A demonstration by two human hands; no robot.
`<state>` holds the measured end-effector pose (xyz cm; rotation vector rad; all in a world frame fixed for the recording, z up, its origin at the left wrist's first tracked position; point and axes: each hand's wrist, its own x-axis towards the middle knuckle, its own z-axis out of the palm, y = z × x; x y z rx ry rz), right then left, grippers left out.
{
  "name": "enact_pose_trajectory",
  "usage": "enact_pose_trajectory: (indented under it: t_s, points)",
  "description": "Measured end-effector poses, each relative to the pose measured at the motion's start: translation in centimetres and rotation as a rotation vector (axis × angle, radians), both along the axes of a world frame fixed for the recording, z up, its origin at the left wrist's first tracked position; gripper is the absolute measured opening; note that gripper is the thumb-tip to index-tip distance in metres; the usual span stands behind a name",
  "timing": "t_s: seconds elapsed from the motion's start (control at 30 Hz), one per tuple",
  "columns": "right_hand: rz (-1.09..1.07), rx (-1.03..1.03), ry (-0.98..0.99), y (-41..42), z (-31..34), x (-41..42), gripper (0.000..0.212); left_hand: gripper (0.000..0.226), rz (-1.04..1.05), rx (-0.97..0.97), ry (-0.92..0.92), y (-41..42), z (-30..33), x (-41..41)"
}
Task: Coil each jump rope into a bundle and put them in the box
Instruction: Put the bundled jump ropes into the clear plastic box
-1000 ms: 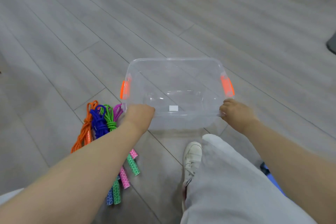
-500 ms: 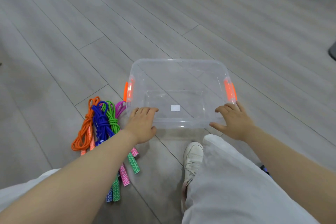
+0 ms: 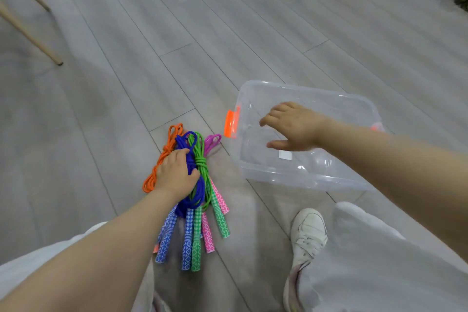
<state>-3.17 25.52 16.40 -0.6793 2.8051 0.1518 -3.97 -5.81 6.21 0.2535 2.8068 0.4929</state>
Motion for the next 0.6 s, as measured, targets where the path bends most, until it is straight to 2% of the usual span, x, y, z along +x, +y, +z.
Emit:
enact_pose_trajectory:
  t_s: [0.1, 0.27, 0.33, 0.43, 0.6]
  points:
    - [0.096, 0.0, 0.011, -5.2, -0.3, -3.3, 0.055, 0.056, 0.167, -0.03, -0.136, -2.3, -1.8, 0.2]
    - [0.153, 0.001, -0.014, -13.9, -3.6, -5.6, 0.054, 0.066, 0.353, 0.207, -0.351, -2.6, -4.7, 1.5]
    - [0.175, 0.014, -0.037, -16.6, -5.6, -5.3, 0.05, 0.082, 0.354, 0.26, -0.395, -2.2, -5.4, 2.5]
    - [0.181, 0.053, -0.118, -19.5, -9.0, -4.4, 0.05, 0.101, 0.332, 0.156, -0.431, -1.8, -6.6, 3.7]
    - [0.239, 0.182, -0.124, -21.1, -12.2, -4.2, 0.063, 0.114, 0.324, 0.033, -0.417, -1.2, -7.5, 4.5]
